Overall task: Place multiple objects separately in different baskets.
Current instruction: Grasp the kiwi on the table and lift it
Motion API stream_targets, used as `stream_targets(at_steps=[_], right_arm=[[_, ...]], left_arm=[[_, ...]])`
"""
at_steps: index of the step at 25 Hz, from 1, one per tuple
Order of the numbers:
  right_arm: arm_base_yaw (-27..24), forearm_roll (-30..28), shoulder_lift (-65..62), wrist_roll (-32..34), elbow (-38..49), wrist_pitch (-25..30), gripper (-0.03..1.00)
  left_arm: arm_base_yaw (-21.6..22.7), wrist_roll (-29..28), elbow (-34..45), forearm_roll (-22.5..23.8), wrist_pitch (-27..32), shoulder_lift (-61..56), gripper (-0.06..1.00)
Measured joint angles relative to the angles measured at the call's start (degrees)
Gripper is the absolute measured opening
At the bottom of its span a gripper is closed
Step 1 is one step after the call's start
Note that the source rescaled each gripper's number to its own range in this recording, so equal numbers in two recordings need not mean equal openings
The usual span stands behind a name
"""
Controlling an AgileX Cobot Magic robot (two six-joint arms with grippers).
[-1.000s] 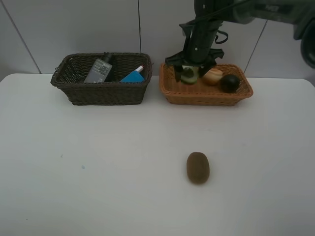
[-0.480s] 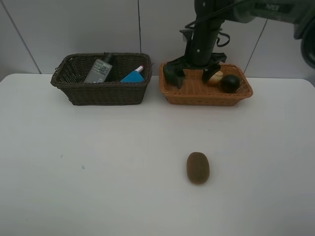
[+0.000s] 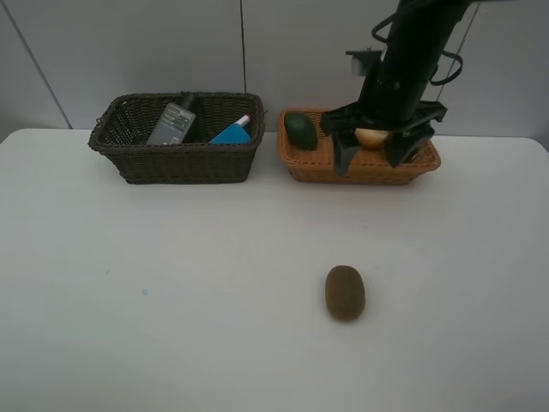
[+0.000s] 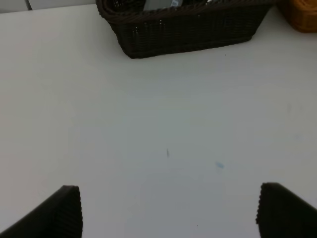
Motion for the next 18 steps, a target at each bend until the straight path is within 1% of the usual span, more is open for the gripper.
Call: stream_targets(at_steps=[2, 4, 5, 8, 12, 15, 18], right_arm=[[0.6, 0.6, -3.8, 1.2, 6.3, 0.0, 0.96], [1.3, 1.2, -7.3, 3.1, 13.1, -1.4, 0.96], [1.7, 1.6, -9.0, 4.4, 15.7, -2.8, 0.96], [2.3, 3.2, -12.5, 8.1, 23.5, -9.8, 0.96], [2.8, 7.1, -13.1, 9.8, 31.8, -16.5, 0.96], [4.9, 8.5, -13.1, 9.9, 35.4, -21.4, 0.96], [6.9, 8.7, -13.1, 10.5, 36.0, -24.3, 0.96]], left_arm=[[0.0, 0.0, 0.0, 0.0, 0.0, 0.0, 0.87], [0.0, 0.0, 0.0, 0.0, 0.0, 0.0, 0.87], [0.0, 0.0, 0.0, 0.0, 0.0, 0.0, 0.87], [0.0, 0.0, 0.0, 0.0, 0.0, 0.0, 0.87], [0.0, 0.0, 0.0, 0.0, 0.0, 0.0, 0.87], [0.0, 0.0, 0.0, 0.0, 0.0, 0.0, 0.87], [0.0, 0.0, 0.0, 0.0, 0.0, 0.0, 0.87]])
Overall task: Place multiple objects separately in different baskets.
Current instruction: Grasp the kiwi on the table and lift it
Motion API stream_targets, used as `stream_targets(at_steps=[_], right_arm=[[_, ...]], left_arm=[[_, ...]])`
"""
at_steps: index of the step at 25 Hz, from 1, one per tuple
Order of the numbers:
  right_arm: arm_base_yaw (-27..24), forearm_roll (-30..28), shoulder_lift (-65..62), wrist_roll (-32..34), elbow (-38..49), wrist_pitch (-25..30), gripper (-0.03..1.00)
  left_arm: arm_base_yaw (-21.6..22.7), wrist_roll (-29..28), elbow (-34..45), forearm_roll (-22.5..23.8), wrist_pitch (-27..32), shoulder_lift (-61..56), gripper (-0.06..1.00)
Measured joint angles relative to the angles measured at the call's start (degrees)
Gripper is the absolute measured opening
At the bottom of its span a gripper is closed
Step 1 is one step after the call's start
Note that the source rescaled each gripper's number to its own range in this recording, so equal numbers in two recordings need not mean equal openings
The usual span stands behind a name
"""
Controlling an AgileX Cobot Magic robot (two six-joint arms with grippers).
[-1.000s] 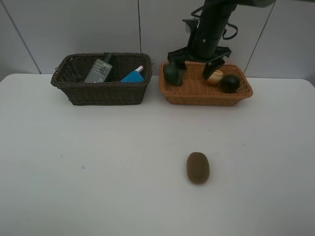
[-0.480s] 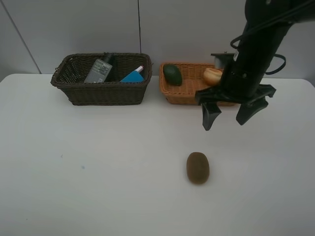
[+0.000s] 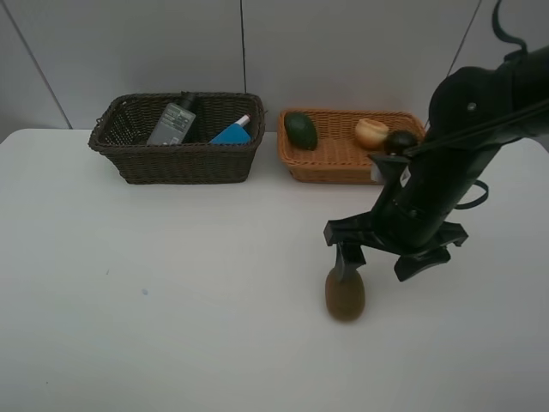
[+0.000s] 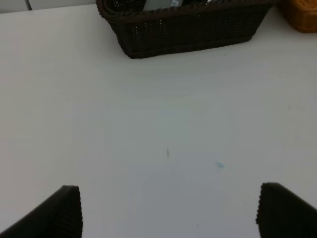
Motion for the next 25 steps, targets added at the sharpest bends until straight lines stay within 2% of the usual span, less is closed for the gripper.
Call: stream_targets(at_steps=[12, 25], right_arm=[[0.8, 1.4, 0.4, 1.9, 0.0, -2.5, 0.96], [0.8, 1.5, 11.9, 1.7, 0.0, -8.9, 0.96]], left_arm=[[0.0, 0.0, 0.0, 0.0, 0.0, 0.0, 0.87], [0.0, 0.0, 0.0, 0.0, 0.0, 0.0, 0.87]])
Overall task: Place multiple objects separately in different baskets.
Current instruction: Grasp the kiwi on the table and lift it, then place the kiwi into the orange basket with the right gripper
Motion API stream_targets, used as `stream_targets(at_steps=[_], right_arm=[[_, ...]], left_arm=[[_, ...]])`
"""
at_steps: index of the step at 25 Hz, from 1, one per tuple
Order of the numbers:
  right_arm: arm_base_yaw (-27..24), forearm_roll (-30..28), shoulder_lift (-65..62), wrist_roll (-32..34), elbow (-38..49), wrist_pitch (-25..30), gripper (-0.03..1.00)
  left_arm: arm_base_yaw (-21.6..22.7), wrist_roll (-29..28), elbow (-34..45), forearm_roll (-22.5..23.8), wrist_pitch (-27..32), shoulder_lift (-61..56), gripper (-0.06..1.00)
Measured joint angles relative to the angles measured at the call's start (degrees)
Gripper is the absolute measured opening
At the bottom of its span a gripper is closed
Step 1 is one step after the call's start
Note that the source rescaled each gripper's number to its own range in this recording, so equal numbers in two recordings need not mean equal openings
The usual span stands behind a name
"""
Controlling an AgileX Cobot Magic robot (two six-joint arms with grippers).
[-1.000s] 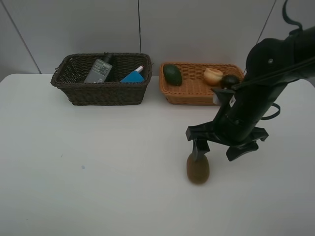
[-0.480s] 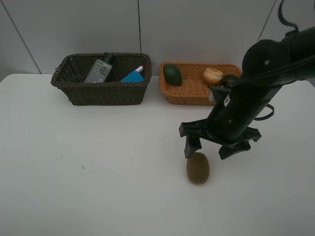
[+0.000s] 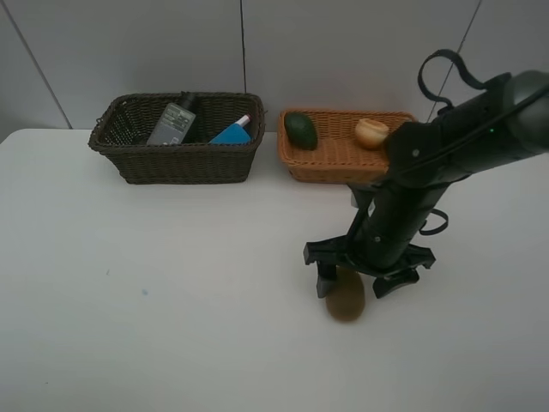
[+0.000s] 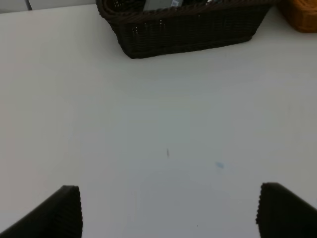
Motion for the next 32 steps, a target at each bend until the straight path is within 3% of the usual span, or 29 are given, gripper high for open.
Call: stream_targets(at_steps=[7, 9, 10, 11, 13, 23, 27, 32], right_arm=[[0.1, 0.0, 1.9, -0.8, -0.2, -0.1, 0.96], [0.1, -0.1, 1.9, -0.9, -0.2, -0.1, 0.88], [0.1, -0.3, 1.9, -0.9, -0.2, -0.1, 0.76], [0.1, -0.3, 2.0, -0.9, -0.2, -0.1, 0.54], [0.1, -0.3, 2.1, -1.1, -0.2, -0.1, 0.0], [0.1, -1.3, 1.7, -1.3, -0.4, 1.3, 0.0], [-1.3, -4.7, -0.3, -1.4, -2.6, 7.3, 0.0], [-6.4, -10.9, -0.3, -3.3, -15.5, 16.2, 0.0]], left_arm=[[0.0, 0.0, 0.0, 0.0, 0.0, 0.0, 0.87], [0.0, 0.0, 0.0, 0.0, 0.0, 0.0, 0.87], [0.0, 0.0, 0.0, 0.0, 0.0, 0.0, 0.87], [0.0, 0.0, 0.0, 0.0, 0.0, 0.0, 0.87], [0.0, 0.0, 0.0, 0.0, 0.0, 0.0, 0.87], [0.0, 0.0, 0.0, 0.0, 0.0, 0.0, 0.87], [0.0, 0.0, 0.0, 0.0, 0.0, 0.0, 0.87], [0.0, 0.0, 0.0, 0.0, 0.0, 0.0, 0.87]])
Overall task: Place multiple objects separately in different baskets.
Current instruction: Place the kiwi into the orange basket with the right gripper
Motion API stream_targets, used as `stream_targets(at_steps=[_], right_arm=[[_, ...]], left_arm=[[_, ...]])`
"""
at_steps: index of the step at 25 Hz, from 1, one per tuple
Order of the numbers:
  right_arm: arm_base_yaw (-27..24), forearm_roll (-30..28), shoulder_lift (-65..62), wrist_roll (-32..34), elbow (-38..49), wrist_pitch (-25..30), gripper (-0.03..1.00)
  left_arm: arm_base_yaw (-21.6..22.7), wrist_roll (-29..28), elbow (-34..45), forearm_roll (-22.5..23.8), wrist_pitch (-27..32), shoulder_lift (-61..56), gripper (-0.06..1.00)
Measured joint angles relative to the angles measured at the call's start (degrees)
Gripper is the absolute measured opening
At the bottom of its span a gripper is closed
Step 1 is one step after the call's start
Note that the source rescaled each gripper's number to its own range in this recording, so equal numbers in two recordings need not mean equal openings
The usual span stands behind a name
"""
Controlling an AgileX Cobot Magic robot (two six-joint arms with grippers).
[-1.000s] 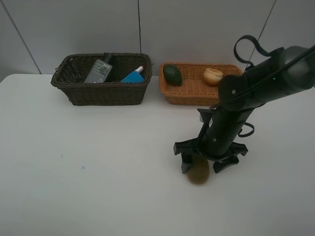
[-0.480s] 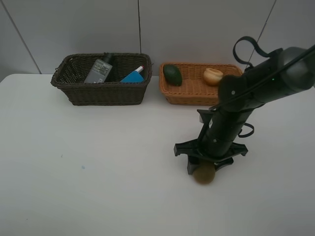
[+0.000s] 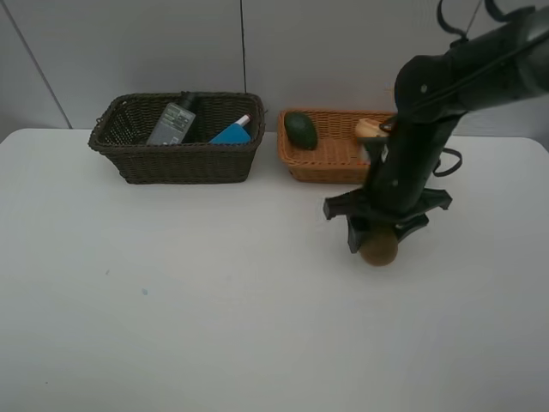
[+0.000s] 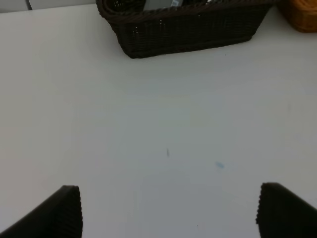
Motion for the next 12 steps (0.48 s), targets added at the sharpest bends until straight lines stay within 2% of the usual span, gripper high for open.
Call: stream_targets(at_steps=[7, 12], right_arm=[[-6.4, -2.4, 8.7, -10.2, -25.7, 8.2, 0.0], [-8.2, -1.7, 18.9, -14.4, -42.4, 10.5, 0.0]], left_arm=[[0.0, 0.0, 0.0, 0.0, 0.0, 0.0, 0.87], [0.0, 0.0, 0.0, 0.0, 0.0, 0.0, 0.87]])
